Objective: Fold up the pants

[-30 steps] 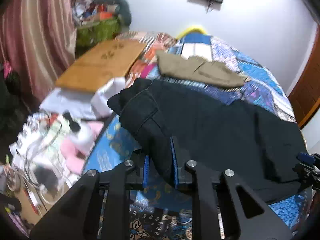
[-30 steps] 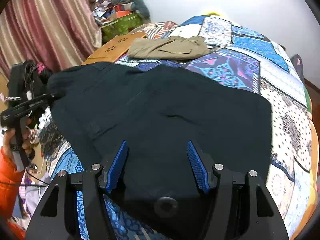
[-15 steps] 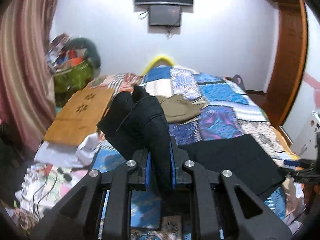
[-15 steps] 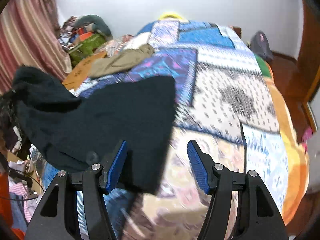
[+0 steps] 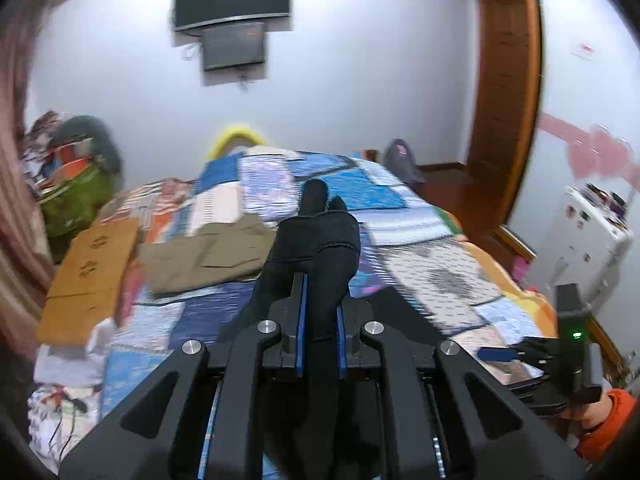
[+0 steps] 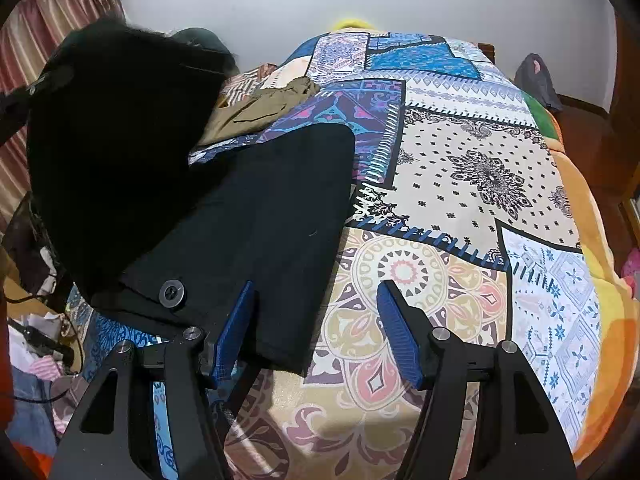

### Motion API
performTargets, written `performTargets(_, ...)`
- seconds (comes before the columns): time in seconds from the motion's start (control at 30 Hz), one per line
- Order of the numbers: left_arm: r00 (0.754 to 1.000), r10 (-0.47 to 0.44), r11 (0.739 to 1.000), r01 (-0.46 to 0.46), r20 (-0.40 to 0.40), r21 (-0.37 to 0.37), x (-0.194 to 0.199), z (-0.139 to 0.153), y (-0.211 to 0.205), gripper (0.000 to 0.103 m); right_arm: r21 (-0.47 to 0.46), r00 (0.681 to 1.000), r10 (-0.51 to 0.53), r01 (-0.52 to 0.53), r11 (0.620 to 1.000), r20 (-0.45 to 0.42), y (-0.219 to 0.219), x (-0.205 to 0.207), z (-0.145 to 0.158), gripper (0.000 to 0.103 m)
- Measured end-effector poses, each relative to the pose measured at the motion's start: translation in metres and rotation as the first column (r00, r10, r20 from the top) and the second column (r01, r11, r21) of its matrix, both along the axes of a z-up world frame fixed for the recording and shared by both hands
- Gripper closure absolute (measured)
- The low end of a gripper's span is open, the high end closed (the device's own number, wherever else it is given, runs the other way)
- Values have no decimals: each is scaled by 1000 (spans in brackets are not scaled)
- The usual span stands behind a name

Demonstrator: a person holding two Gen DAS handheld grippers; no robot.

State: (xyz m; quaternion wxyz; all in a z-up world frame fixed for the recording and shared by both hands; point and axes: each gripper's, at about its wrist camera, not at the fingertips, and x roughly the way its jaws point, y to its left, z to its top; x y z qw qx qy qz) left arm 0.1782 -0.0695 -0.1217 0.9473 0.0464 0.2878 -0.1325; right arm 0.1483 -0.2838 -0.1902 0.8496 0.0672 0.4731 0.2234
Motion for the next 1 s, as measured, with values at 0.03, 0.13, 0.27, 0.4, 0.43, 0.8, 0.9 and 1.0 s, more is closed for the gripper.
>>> performTargets(0.03, 999, -30, 1000, 30, -9, 1, 0, -4, -13, 92, 5, 1000, 0, 0, 1000, 1, -1, 0, 0, 42)
performTargets(0.13, 995, -90, 996, 90, -40, 12, -3, -20, -43, 92, 17, 1000, 0, 0, 1000, 2, -2, 0, -1, 42)
performTargets(0.27, 982, -158, 987, 159, -104, 8, -11, -45, -69, 92, 29, 1000, 2, -2, 1000, 1, -4, -3, -1, 42)
performTargets(0.4, 965, -191, 981, 195, -177, 2, -15, -67, -82, 92, 47, 1000, -8, 8, 999, -7, -9, -6, 2, 42)
performTargets(0.43, 961, -196, 980, 199, -198, -2, -16, -73, -81, 92, 52, 1000, -14, 14, 999, -9, -11, -7, 4, 42)
performTargets(0.8, 935, -182, 981, 194, -303, 8, -26, -111, -90, 90, 29, 995, -99, 98, 995, 20, -40, -26, 25, 42)
performTargets(0.9, 930, -173, 983, 182, -325, -4, -24, -104, -87, 84, 38, 993, -111, 110, 993, 34, -44, -28, 33, 42)
performTargets(1.0, 932, -187, 982, 184, -309, -41, -27, -92, -80, 69, 46, 992, -110, 107, 993, 56, -41, -30, 42, 42)
